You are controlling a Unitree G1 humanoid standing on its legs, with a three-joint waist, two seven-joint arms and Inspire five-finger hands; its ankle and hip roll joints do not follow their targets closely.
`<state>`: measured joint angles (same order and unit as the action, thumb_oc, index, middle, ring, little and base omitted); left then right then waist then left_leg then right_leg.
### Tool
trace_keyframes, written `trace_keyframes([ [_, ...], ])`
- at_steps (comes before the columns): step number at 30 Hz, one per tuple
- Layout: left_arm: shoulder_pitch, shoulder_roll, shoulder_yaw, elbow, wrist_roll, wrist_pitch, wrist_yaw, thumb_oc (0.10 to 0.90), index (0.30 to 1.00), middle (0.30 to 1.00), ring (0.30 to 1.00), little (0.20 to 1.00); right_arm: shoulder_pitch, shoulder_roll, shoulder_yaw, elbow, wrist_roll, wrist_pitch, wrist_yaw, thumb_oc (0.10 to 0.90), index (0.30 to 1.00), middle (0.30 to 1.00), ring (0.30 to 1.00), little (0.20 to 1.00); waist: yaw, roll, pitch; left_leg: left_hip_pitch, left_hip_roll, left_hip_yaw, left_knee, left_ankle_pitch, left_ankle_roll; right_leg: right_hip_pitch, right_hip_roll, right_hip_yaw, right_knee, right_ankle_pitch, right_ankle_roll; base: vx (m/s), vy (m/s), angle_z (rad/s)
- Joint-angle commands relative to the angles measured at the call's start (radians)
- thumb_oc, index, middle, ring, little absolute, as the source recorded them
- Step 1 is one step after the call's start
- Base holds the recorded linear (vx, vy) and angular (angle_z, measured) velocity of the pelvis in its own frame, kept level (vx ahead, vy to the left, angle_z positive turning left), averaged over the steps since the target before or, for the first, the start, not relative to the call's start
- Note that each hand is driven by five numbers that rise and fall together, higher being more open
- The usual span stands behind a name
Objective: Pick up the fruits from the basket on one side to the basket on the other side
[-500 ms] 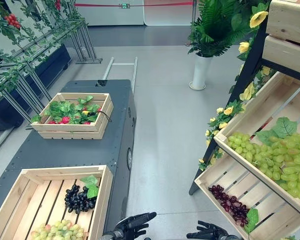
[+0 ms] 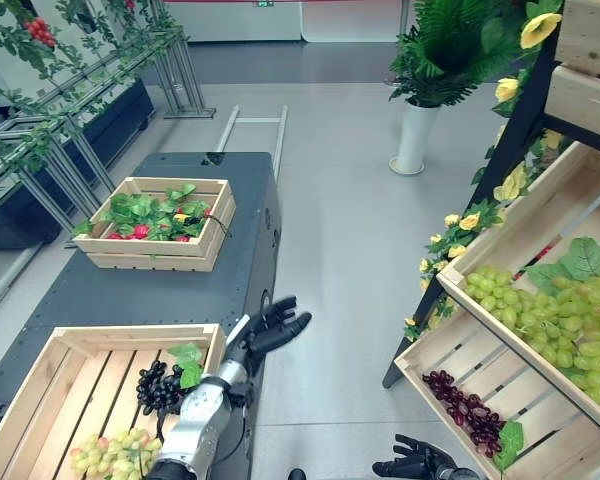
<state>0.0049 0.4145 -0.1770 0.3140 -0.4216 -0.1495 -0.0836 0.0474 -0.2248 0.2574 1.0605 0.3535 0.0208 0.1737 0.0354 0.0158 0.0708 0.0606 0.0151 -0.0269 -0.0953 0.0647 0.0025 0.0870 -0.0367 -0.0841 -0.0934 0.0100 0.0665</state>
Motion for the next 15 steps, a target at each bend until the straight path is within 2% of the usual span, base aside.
trace_keyframes([
  [1,-0.101,0.047,0.078,-0.057,0.088,-0.083,0.088,0.8,0.9,0.9,0.9,0.9,0.007,-0.016,0.024,-0.019,-0.038,-0.059,-0.027,0.8,0.9,0.9,0.9,0.9,0.026,-0.016,0.001,-0.021,-0.074,-0.017,0.008,-0.047,0.029,-0.034,0.01,-0.049,0.029,0.011,-0.008,0.01,0.024,0.12],
  [6,-0.082,0.144,0.166,-0.048,0.314,-0.114,0.313,0.8,0.9,0.9,0.9,0.9,0.027,-0.041,0.03,-0.035,-0.048,-0.066,-0.019,0.8,0.9,0.9,0.9,0.9,0.036,-0.02,0.032,-0.04,-0.081,-0.033,0.03,-0.041,0.031,-0.061,0.018,-0.075,0.097,-0.025,-0.02,0.01,0.028,0.19],
  [9,-0.075,0.182,0.198,-0.036,0.399,-0.117,0.375,0.8,0.9,0.9,0.9,0.9,0.027,-0.052,0.036,-0.037,-0.047,-0.076,-0.015,0.8,0.9,0.9,0.9,0.9,0.045,-0.023,0.056,-0.057,-0.086,-0.045,0.054,-0.041,0.031,-0.077,0.02,-0.088,0.132,-0.039,-0.027,-0.01,0.022,0.2],
  [15,-0.052,0.271,0.235,0.0,0.587,-0.07,0.517,0.8,0.9,0.9,0.9,0.9,0.009,-0.077,0.062,-0.058,-0.022,-0.117,0.001,0.8,0.9,0.9,0.9,0.9,0.079,-0.036,0.136,-0.138,-0.097,-0.071,0.168,-0.05,0.023,-0.127,0.018,-0.13,0.231,-0.075,-0.043,-0.01,0.017,0.28],
])
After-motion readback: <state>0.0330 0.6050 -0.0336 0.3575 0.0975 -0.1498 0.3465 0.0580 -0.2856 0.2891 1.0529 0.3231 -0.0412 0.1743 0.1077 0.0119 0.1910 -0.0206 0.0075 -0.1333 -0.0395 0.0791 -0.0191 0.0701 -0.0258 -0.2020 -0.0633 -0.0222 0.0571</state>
